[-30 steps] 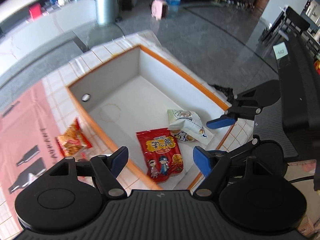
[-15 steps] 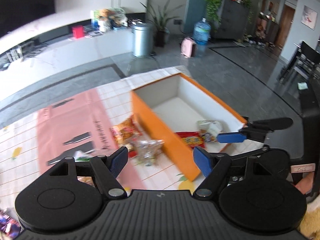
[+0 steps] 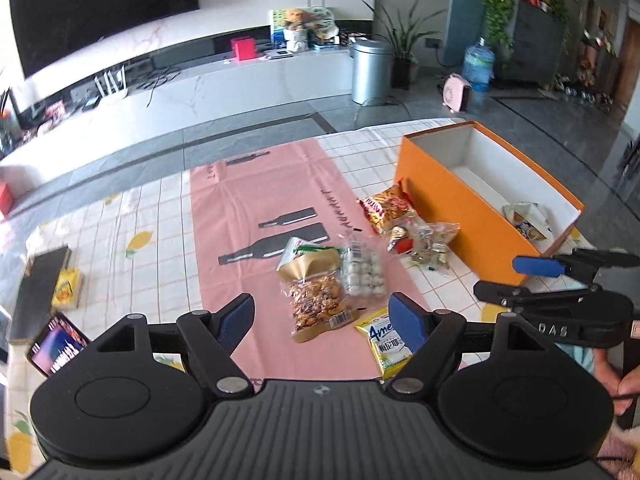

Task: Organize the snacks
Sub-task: 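Move both tools back over the remaining snacks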

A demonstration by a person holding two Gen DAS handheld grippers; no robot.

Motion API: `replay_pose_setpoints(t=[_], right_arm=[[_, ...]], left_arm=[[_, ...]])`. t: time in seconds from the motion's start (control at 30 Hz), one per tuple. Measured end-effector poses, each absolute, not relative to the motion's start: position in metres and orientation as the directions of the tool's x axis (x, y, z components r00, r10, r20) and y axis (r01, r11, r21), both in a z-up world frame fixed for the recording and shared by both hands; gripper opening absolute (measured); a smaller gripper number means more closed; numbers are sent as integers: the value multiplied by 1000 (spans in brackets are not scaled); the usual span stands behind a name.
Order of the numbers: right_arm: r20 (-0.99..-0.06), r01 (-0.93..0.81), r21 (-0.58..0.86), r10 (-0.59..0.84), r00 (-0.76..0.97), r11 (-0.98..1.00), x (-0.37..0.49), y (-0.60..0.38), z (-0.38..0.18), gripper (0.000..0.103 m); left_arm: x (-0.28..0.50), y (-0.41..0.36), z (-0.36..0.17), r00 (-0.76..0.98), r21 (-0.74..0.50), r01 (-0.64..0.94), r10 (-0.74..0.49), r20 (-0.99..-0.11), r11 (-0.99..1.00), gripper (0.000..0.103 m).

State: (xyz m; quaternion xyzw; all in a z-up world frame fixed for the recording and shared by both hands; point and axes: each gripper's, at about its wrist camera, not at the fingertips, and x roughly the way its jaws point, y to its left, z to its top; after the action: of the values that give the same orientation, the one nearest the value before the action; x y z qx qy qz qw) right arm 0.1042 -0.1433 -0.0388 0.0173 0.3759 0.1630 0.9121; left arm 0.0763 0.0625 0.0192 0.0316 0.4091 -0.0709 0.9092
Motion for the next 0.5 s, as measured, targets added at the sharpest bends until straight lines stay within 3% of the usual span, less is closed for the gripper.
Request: replay_pose_setpoints(t=[0.23,0.33,0.5], right_arm=[[-738,-262,152,286,611,953,119,-108,-79,71],[-773,-265,128,263,577,956,127,-94,-100,85],[-812,-267,122,251,528,956,143,-77,-130,86]], left_arm=[[90,87,-31,625,-112,134,-172,-762,985,90],[95,90,-47,619,-99,130,-158,-770,987,90],[106,87,-60,614,-70,110,-123,-779,991,90]])
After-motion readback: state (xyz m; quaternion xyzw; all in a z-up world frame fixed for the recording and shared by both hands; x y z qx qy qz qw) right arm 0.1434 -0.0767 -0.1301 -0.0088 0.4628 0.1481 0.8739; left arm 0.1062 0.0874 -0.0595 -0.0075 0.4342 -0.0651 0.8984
